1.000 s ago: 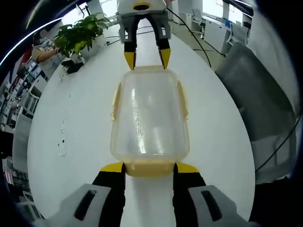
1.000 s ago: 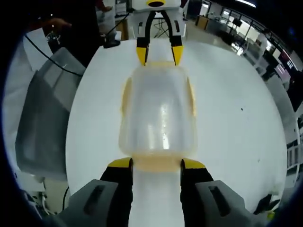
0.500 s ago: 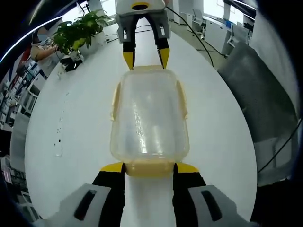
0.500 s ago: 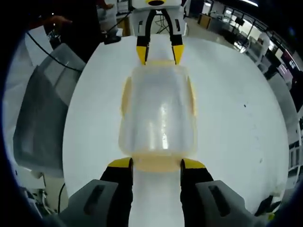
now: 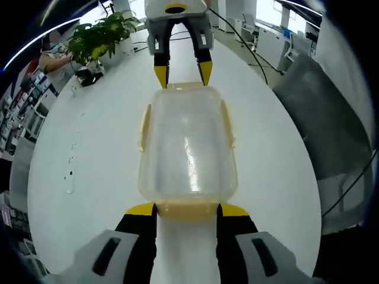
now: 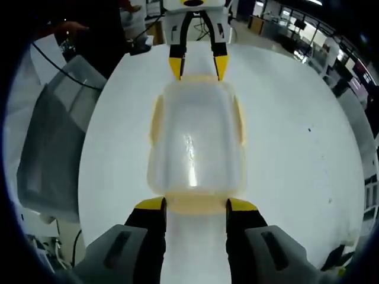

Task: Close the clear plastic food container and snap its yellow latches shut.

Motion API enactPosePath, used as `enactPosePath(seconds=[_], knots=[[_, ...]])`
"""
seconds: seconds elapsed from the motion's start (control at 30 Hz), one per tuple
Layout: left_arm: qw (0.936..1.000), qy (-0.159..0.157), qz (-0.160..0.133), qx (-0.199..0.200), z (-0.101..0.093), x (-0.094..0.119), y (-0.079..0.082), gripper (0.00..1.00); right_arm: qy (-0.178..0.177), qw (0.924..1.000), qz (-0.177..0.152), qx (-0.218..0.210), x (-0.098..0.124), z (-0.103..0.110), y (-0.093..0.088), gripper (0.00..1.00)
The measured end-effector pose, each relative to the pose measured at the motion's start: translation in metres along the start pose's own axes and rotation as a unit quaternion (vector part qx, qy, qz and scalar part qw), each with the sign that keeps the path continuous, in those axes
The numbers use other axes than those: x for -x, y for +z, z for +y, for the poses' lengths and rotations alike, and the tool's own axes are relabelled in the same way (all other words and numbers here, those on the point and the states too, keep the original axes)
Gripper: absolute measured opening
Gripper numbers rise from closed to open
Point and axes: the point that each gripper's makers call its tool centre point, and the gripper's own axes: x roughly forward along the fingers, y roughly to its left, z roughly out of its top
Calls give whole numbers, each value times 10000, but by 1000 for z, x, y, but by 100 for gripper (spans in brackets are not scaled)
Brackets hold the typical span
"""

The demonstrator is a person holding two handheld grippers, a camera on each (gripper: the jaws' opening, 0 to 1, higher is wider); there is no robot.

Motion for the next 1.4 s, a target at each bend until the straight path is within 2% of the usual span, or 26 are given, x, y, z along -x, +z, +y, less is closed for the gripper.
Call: enactPosePath(seconds=[0.23, 0.3, 0.37, 0.47, 0.5, 0.57, 0.6, 0.67, 0.73, 0.77, 0.8, 0.87, 0.9, 0.97, 1.03, 1.07, 1.13, 1.17, 1.3, 1.33, 1.4], knots=[[9999, 22, 82, -81, -2, -2, -3, 34, 32, 9999, 60, 104, -2, 2, -4, 38], [9998, 19, 157, -93, -4, -1, -7, 37, 65, 9997, 197, 89, -3, 4, -11, 43], [9998, 33, 191, 59, -6, 3, -11, 41, 13, 9998, 181, -32, 2, 5, -14, 44], [9994, 184, 32, 296, -6, 11, -11, 41, -42, 9972, -369, -648, 12, 11, -2, 40], [9989, 237, -36, 394, -6, 14, -10, 41, -119, 9939, -619, -910, 17, 12, 3, 39], [9970, 423, -178, 630, -5, 19, -8, 40, -182, 9873, -912, -1289, 22, 14, 9, 35], [9964, 483, -153, 683, -5, 21, -10, 39, -263, 9818, -1090, -1530, 25, 13, 11, 33], [9939, 690, 24, 861, -4, 24, -18, 39, -411, 9770, -1192, -1718, 27, 13, 11, 32], [9895, 815, -62, 1195, -6, 24, -19, 39, -548, 9738, -1270, -1803, 28, 14, 12, 31], [9860, 871, -143, 1414, -7, 24, -18, 38, -660, 9700, -1355, -1909, 29, 13, 13, 31], [9849, 899, -168, 1473, -7, 24, -18, 38, -687, 9684, -1392, -1953, 29, 12, 14, 30], [9744, 1098, -331, 1934, -5, 27, -17, 35, -745, 9596, -1529, -2241, 30, 12, 15, 30], [9703, 1138, -398, 2099, -5, 27, -16, 35, -766, 9577, -1553, -2300, 30, 12, 15, 30], [9552, 1352, -564, 2570, -2, 30, -14, 35, -808, 9519, -1598, -2488, 29, 12, 14, 30], [9354, 1534, -712, 3107, 0, 31, -13, 35, -945, 9453, -1643, -2655, 29, 9, 11, 30], [9211, 1590, -923, 3432, 2, 32, -8, 35, -1024, 9396, -1690, -2795, 29, 7, 9, 30], [8952, 1709, -1154, 3951, 5, 33, -7, 34, -1144, 9282, -1818, -3039, 30, 3, 9, 30], [8881, 1749, -1181, 4084, 4, 32, -7, 34, -1211, 9210, -1881, -3190, 30, 1, 9, 30], [8749, 1919, -1230, 4273, 0, 29, -5, 31, -1362, 9069, -2002, -3448, 29, -1, 8, 30], [8653, 1954, -1287, 4432, -1, 27, -4, 30, -1358, 9059, -2009, -3472, 28, -1, 8, 30], [8529, 1939, -1468, 4620, -2, 23, 1, 27, -1375, 9004, -2027, -3594, 23, 1, 7, 31]])
